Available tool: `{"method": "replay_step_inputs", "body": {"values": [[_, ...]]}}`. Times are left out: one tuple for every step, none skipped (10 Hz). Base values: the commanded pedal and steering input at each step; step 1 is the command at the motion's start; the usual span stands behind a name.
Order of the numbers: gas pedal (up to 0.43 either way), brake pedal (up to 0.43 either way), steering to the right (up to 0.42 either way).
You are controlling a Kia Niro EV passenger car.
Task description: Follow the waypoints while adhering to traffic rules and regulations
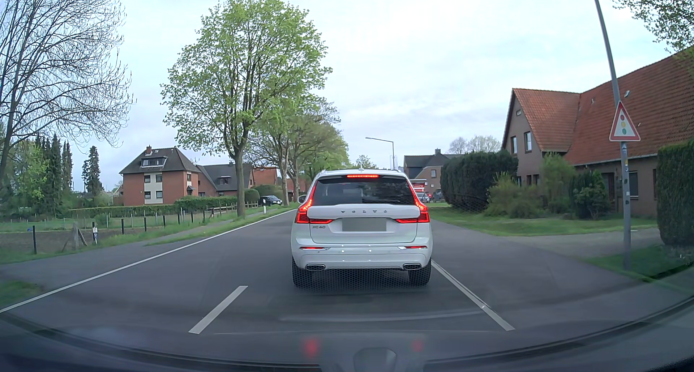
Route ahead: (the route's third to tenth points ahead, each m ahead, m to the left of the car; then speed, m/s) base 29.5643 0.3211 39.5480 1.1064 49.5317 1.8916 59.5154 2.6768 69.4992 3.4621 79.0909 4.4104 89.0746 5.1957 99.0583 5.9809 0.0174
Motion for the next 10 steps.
{"method": "replay_step_inputs", "body": {"values": [[0.0,0.171,-0.008],[0.0,0.177,-0.008],[0.0,0.177,-0.008],[0.0,0.177,-0.008],[0.0,0.177,-0.008],[0.0,0.177,-0.008],[0.0,0.177,-0.008],[0.0,0.177,-0.008],[0.0,0.177,-0.008],[0.0,0.177,-0.008]]}}
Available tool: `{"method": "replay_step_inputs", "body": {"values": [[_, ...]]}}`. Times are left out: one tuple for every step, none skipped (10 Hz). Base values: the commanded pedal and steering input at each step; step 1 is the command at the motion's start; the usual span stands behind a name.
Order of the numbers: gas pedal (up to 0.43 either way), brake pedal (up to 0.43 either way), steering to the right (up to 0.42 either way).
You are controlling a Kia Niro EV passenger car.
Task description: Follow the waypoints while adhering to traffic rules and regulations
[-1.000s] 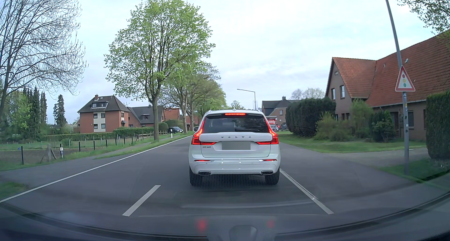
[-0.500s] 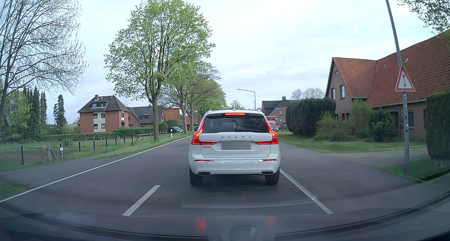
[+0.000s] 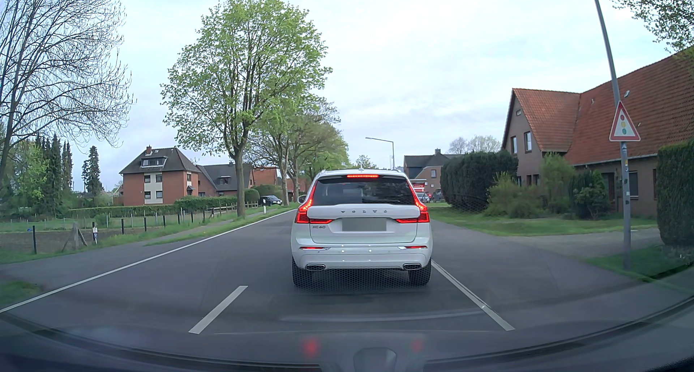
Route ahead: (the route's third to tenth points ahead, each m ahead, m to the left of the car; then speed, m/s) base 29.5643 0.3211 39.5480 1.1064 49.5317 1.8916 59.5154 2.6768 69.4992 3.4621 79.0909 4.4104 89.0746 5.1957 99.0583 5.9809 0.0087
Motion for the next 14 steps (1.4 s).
{"method": "replay_step_inputs", "body": {"values": [[0.0,0.177,-0.008],[0.0,0.177,-0.008],[0.0,0.177,-0.008],[0.0,0.177,-0.008],[0.0,0.177,-0.008],[0.0,0.177,-0.008],[0.0,0.177,-0.008],[0.0,0.177,-0.008],[0.0,0.177,-0.008],[0.0,0.177,-0.008],[0.0,0.177,-0.007],[0.0,0.177,-0.008],[0.0,0.177,-0.007],[0.0,0.177,-0.008]]}}
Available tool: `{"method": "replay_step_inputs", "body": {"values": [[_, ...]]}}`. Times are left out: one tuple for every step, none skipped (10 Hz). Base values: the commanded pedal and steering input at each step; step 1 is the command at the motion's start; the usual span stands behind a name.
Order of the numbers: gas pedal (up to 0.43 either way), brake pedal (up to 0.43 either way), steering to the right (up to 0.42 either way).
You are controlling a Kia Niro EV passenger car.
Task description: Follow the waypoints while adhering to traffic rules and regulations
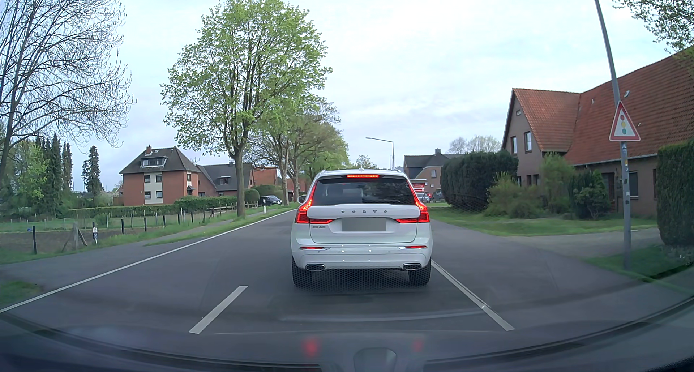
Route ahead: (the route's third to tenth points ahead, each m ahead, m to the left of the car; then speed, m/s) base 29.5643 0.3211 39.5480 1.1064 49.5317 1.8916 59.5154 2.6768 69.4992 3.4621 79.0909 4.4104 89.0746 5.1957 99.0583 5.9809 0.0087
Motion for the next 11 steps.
{"method": "replay_step_inputs", "body": {"values": [[0.0,0.177,-0.007],[0.0,0.177,-0.007],[0.0,0.177,-0.008],[0.0,0.177,-0.008],[0.0,0.183,-0.008],[0.0,0.183,-0.008],[0.0,0.177,-0.008],[0.0,0.177,-0.008],[0.0,0.183,-0.008],[0.0,0.177,-0.008],[0.0,0.177,-0.008]]}}
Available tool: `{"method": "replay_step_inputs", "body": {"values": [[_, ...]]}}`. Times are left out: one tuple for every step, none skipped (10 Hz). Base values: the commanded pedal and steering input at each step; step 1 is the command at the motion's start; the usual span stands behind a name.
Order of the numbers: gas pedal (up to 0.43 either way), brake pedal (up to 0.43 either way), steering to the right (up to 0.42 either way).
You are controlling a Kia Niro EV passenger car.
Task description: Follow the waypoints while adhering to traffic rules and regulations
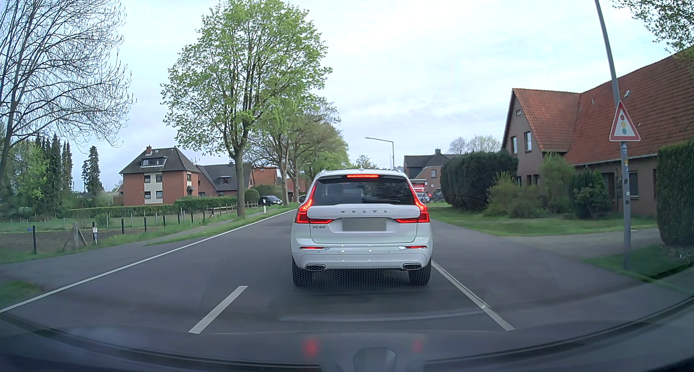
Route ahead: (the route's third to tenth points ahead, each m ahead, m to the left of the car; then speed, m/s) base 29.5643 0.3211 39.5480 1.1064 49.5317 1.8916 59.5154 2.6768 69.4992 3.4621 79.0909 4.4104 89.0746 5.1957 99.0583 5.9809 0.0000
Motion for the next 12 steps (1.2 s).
{"method": "replay_step_inputs", "body": {"values": [[0.0,0.183,-0.008],[0.0,0.195,-0.008],[0.0,0.195,-0.008],[0.0,0.195,-0.008],[0.0,0.195,-0.007],[0.0,0.195,-0.008],[0.0,0.195,-0.008],[0.0,0.195,-0.008],[0.0,0.189,-0.007],[0.0,0.195,-0.008],[0.0,0.195,-0.008],[0.0,0.195,-0.008]]}}
